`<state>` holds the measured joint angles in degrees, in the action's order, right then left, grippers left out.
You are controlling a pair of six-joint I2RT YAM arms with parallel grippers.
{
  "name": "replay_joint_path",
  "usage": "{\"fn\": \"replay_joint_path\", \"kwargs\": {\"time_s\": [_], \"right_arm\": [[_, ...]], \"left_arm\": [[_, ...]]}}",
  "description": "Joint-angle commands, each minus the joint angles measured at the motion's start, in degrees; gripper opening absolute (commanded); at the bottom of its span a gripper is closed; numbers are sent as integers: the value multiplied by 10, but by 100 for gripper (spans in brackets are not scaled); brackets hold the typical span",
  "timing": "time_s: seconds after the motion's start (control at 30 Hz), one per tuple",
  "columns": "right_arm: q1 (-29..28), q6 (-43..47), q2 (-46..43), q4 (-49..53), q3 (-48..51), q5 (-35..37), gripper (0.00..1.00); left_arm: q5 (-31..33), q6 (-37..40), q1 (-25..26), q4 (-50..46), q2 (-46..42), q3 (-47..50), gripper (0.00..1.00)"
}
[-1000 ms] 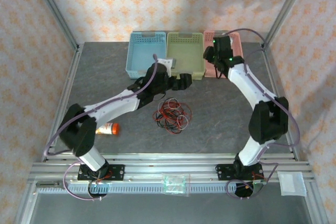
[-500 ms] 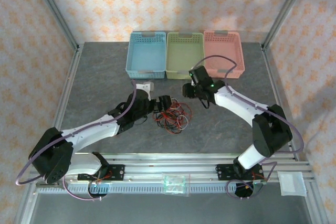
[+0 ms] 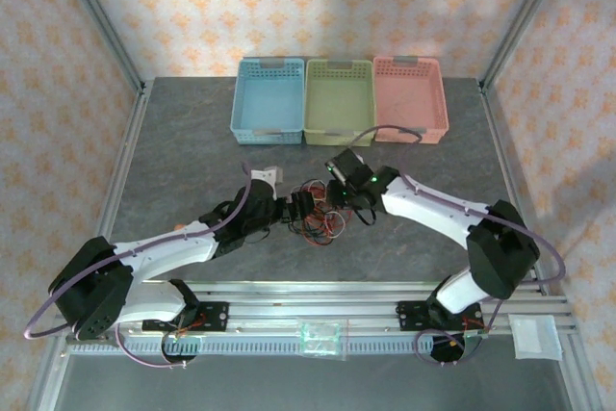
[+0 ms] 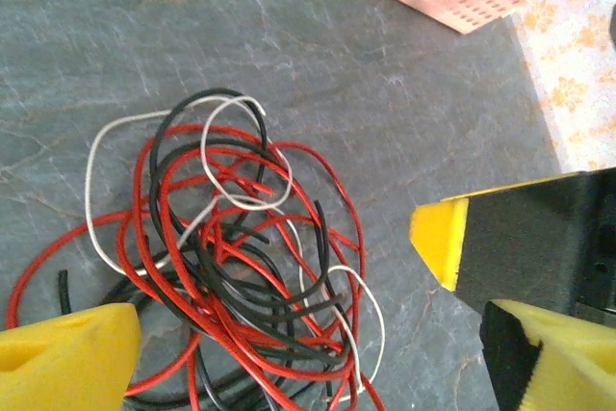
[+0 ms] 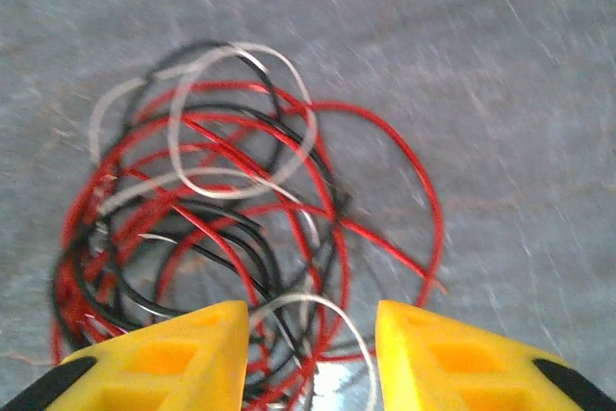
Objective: Untangle the cables
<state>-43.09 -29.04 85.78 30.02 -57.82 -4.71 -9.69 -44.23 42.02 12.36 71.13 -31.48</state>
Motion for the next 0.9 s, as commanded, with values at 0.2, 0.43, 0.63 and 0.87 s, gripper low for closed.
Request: {"fn": "replay_joint_path", "kwargs": {"time_s": [0.2, 0.43, 0.63, 0.87], "right_arm": [[8, -59, -59, -20, 100, -77, 37], [15, -103, -79, -103, 151, -130, 36], [15, -130, -78, -126, 170, -117, 35], [15, -137, -49, -139, 170, -112, 34]], "left_arm": [[47, -9, 16, -17, 31, -7, 92], [93, 5, 28, -65, 71, -44, 97], [91, 4, 31, -59, 82, -44, 99], [70, 17, 37, -44, 94, -53, 99]]}}
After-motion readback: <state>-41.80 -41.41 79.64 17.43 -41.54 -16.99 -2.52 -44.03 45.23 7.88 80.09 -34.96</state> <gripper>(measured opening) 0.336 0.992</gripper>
